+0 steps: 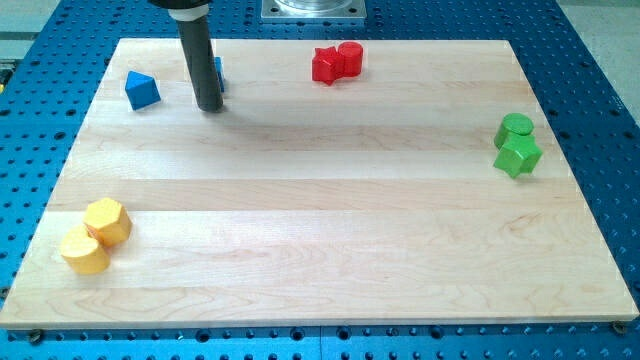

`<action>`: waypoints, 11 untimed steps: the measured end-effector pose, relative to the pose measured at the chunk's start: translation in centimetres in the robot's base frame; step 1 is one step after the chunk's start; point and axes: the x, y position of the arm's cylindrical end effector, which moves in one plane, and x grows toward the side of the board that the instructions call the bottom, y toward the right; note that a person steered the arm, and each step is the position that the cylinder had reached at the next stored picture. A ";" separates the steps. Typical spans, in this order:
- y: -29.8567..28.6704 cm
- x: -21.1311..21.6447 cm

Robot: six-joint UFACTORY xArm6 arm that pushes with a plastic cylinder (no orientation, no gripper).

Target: Push the cube into the red star

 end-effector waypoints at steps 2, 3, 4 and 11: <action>-0.5 -7.4; -7.6 -8.0; -6.5 -12.1; 3.1 -3.5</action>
